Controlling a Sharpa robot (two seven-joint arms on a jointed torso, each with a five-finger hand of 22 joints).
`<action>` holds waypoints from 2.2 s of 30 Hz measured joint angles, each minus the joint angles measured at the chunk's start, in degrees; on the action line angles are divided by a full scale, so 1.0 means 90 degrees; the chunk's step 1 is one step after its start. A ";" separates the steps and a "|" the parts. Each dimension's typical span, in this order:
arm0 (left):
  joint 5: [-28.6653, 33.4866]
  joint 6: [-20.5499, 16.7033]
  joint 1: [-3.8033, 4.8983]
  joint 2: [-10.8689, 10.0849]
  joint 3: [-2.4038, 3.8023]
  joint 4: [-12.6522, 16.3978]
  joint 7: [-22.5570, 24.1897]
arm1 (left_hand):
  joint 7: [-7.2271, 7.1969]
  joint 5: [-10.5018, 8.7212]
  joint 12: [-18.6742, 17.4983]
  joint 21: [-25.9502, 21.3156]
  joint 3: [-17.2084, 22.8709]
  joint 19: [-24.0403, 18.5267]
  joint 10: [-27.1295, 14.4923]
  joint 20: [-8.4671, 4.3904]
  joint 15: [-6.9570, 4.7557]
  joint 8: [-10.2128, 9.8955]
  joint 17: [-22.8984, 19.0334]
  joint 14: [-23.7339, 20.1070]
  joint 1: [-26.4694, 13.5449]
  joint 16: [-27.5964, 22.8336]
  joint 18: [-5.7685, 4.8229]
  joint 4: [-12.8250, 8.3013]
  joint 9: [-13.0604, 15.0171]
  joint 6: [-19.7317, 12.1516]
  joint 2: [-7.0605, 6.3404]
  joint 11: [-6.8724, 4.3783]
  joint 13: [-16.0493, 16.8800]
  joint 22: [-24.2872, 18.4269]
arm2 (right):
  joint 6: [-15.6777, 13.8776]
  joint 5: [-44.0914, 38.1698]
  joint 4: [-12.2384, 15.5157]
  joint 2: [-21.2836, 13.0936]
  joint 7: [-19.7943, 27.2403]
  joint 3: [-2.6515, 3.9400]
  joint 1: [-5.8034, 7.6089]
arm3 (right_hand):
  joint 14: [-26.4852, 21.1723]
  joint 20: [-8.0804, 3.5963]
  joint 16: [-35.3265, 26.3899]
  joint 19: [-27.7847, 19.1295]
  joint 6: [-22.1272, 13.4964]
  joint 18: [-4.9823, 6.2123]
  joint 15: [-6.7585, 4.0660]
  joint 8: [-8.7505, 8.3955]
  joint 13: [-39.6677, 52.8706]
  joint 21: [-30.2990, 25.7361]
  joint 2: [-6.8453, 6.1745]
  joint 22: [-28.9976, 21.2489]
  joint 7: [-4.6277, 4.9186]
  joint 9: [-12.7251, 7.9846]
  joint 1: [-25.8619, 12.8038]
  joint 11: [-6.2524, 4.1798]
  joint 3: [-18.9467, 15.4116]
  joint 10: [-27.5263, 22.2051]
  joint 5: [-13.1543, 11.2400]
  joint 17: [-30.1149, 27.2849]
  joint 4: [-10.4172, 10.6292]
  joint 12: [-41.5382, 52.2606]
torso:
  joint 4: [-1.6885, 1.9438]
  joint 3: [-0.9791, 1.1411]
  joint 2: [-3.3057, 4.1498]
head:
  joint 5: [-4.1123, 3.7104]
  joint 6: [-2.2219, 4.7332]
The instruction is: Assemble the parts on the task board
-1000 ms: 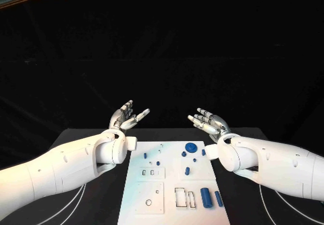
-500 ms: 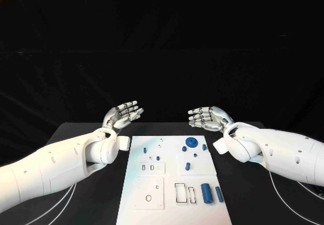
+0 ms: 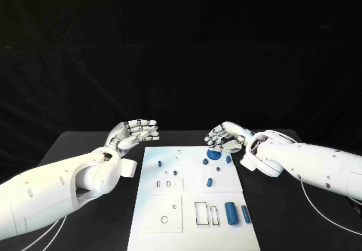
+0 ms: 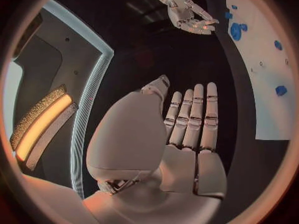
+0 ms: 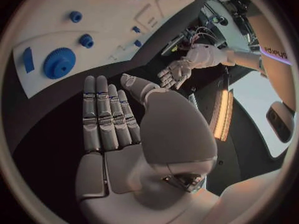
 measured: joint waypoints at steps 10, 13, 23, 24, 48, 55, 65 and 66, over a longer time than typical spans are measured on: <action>-0.0063 0.0208 -0.0002 -0.0269 0.0002 0.0519 -0.0021 | 0.0114 -0.0032 -0.0077 0.0556 0.0419 0.0581 0.0832 -0.0267 -0.0263 0.0056 0.0603 0.0815 -0.0421 0.0522 -0.0001 0.0103 0.0073 0.0447 -0.0235 -0.0186 0.0042 0.0221 | 0.0045 -0.1932 0.0144 -0.0029 -0.0594 -0.0001 0.0001 | 0.1953 -0.0563 0.2626 0.1738 0.0492 -0.0043 -0.0578 -0.0123 0.0087 0.3475 -0.0393 0.3072 -0.0345 0.0124 -0.0393 -0.0386 0.0159 0.0358 0.0247 0.2392 -0.0125 0.0073 | 0.0121 -0.0012 0.0256 | -0.0159 -0.0049; -0.0050 0.0250 -0.0004 -0.0300 0.0002 0.0594 -0.0021 | 0.0114 -0.0057 -0.0092 0.0556 0.0419 0.0581 0.0832 -0.0267 -0.0263 0.0056 0.0654 0.0815 -0.0446 0.0557 -0.0001 0.0103 0.0073 0.0446 -0.0261 -0.0186 0.0042 0.0229 | 0.0043 -0.2346 0.0186 -0.0028 -0.0762 -0.0001 -0.0008 | 0.1965 -0.0545 0.4091 0.2354 0.0492 -0.0314 -0.0575 -0.0123 0.0103 0.4582 -0.0438 0.4700 -0.0345 0.0210 -0.0442 -0.0369 0.0323 0.0278 0.0272 0.3792 -0.0064 0.0174 | 0.0159 -0.0019 0.0323 | -0.0208 -0.0064; 0.0049 0.0308 -0.0007 -0.0429 0.0001 0.0771 -0.0020 | 0.0114 -0.0057 -0.0148 0.0581 0.0437 0.0580 0.0784 -0.0266 -0.0239 0.0031 0.0750 0.0790 -0.0471 0.0630 -0.0002 0.0085 0.0073 0.0398 -0.0286 -0.0139 0.0041 0.0234 | 0.0057 -0.3080 0.0404 -0.0116 -0.1232 0.0000 -0.0021 | 0.1988 -0.0483 0.6462 0.3305 0.0457 -0.0696 -0.0552 -0.0123 0.0125 0.6142 -0.0538 0.7084 -0.0311 0.0397 -0.0675 -0.0361 0.0283 0.0265 -0.0113 0.6083 0.0165 0.0308 | 0.0211 -0.0045 0.0455 | -0.0300 -0.0057; 0.0060 0.0310 -0.0007 -0.0436 0.0001 0.0773 -0.0020 | 0.0114 -0.0057 -0.0148 0.0581 0.0437 0.0580 0.0784 -0.0266 -0.0239 0.0031 0.0750 0.0790 -0.0471 0.0630 -0.0001 0.0085 0.0073 0.0398 -0.0287 -0.0139 0.0041 0.0234 | 0.0061 -0.3112 0.0424 -0.0119 -0.1262 0.0000 -0.0022 | 0.1988 -0.0484 0.6461 0.3330 0.0457 -0.0697 -0.0552 -0.0123 0.0125 0.6167 -0.0538 0.7089 -0.0311 0.0402 -0.0675 -0.0361 0.0283 0.0265 -0.0113 0.6100 0.0165 0.0308 | 0.0215 -0.0046 0.0463 | -0.0302 -0.0058; 0.0185 0.0406 -0.0005 -0.0477 0.0003 0.0688 -0.0078 | 0.0113 -0.0083 -0.0171 0.0611 0.0437 0.0579 0.0785 -0.0266 -0.0239 0.0031 0.0795 0.0791 -0.0496 0.0663 -0.0002 0.0085 0.0072 0.0352 -0.0261 -0.0140 0.0040 0.0242 | 0.0249 -0.3360 0.0355 0.0010 -0.1508 0.0005 -0.0027 | 0.1987 -0.0473 0.6624 0.3362 0.0509 -0.0698 -0.0552 -0.0073 0.0161 0.6432 -0.0467 0.7087 -0.0364 0.0510 -0.0675 -0.0404 0.0385 0.0361 -0.0112 0.6143 0.0300 0.0399 | 0.0239 -0.0057 0.0541 | -0.0330 -0.0047; 0.0197 0.0466 -0.0005 -0.0479 0.0003 0.0685 -0.0098 | 0.0113 -0.0084 -0.0171 0.0618 0.0438 0.0579 0.0785 -0.0266 -0.0239 0.0031 0.0831 0.0791 -0.0496 0.0704 -0.0002 0.0084 0.0072 0.0352 -0.0261 -0.0140 0.0040 0.0249 | 0.0265 -0.3341 0.0327 0.0044 -0.1514 0.0007 -0.0034 | 0.1987 -0.0495 0.6693 0.3384 0.0573 -0.0798 -0.0551 -0.0042 0.0169 0.6540 -0.0358 0.7087 -0.0380 0.0559 -0.0736 -0.0436 0.0413 0.0480 -0.0112 0.6164 0.0440 0.0450 | 0.0246 -0.0065 0.0551 | -0.0322 -0.0055; 0.0205 0.0533 -0.0005 -0.0476 0.0008 0.0668 -0.0117 | 0.0113 -0.0084 -0.0171 0.0635 0.0454 0.0579 0.0785 -0.0266 -0.0239 0.0031 0.0842 0.0791 -0.0496 0.0704 -0.0002 0.0068 0.0077 0.0352 -0.0261 -0.0140 0.0046 0.0254 | 0.0245 -0.3279 0.0307 0.0083 -0.1523 0.0007 -0.0040 | 0.2001 -0.0519 0.6764 0.3407 0.0680 -0.0798 -0.0565 0.0074 0.0209 0.6634 -0.0231 0.7086 -0.0440 0.0655 -0.0619 -0.0500 0.0494 0.0637 -0.0113 0.6201 0.0438 0.0455 | 0.0258 -0.0078 0.0560 | -0.0331 -0.0070; 0.0205 0.0537 -0.0005 -0.0476 0.0008 0.0668 -0.0119 | 0.0113 -0.0084 -0.0171 0.0635 0.0454 0.0579 0.0785 -0.0266 -0.0239 0.0031 0.0846 0.0791 -0.0496 0.0704 -0.0002 0.0068 0.0077 0.0352 -0.0261 -0.0140 0.0045 0.0254 | 0.0235 -0.3278 0.0307 0.0085 -0.1526 0.0007 -0.0041 | 0.2004 -0.0533 0.6792 0.3392 0.0747 -0.0798 -0.0603 0.0119 0.0211 0.6666 -0.0161 0.7086 -0.0457 0.0688 -0.0549 -0.0511 0.0583 0.0707 -0.0230 0.6201 0.0413 0.0453 | 0.0261 -0.0081 0.0560 | -0.0334 -0.0070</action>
